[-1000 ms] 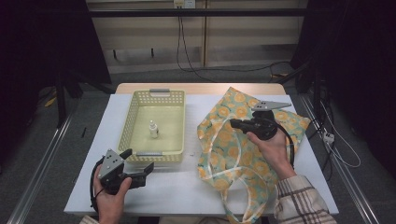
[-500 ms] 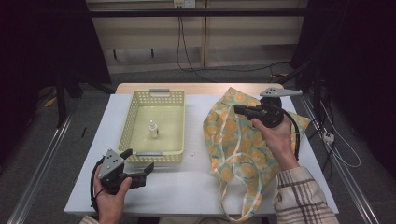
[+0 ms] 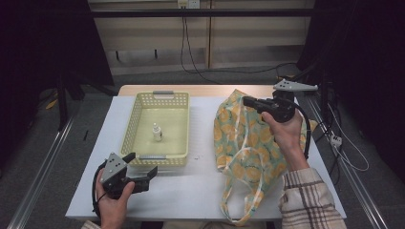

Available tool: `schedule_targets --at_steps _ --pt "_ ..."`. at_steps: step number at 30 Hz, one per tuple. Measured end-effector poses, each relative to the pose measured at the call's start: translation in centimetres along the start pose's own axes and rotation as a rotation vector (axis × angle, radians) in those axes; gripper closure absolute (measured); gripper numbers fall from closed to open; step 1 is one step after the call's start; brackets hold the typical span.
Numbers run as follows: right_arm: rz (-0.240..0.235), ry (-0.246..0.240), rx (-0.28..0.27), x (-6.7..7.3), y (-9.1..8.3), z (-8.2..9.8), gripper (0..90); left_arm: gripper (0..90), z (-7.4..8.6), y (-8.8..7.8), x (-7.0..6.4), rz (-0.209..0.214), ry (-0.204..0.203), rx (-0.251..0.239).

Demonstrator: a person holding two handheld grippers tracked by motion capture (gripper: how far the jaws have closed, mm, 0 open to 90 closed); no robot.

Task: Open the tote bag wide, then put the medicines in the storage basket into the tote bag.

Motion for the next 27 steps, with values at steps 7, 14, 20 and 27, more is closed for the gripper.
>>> schedule_targets --at_steps 7,14,20,27 --pt "0.0 0.006 -0.029 -0.4 0.0 -0.6 90.0 7.2 0.2 -0.4 0.4 -0.007 -0.017 -0.002" --pt "0.008 0.006 -0.036 -0.6 -0.5 -0.6 90.0 7.9 -0.1 -0.5 0.4 -0.008 -0.019 0.005" --pt "0.012 0.013 -0.04 -0.8 -1.1 -0.5 90.0 8.5 0.0 -0.7 0.3 -0.001 -0.011 0.02" --pt "0.013 0.014 -0.034 -1.1 -0.9 -0.5 90.0 8.5 -0.5 -0.5 0.3 0.02 -0.001 0.042"
Point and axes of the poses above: each handheld gripper's, and its own axes: y roughly forward along the jaws, z roughly out of its underside, x roughly to its left, the point moved 4 cm from there along y, roughly forward along the jaws, and after that the axes turned 11 degrees about -z, right-handed, at the moved point
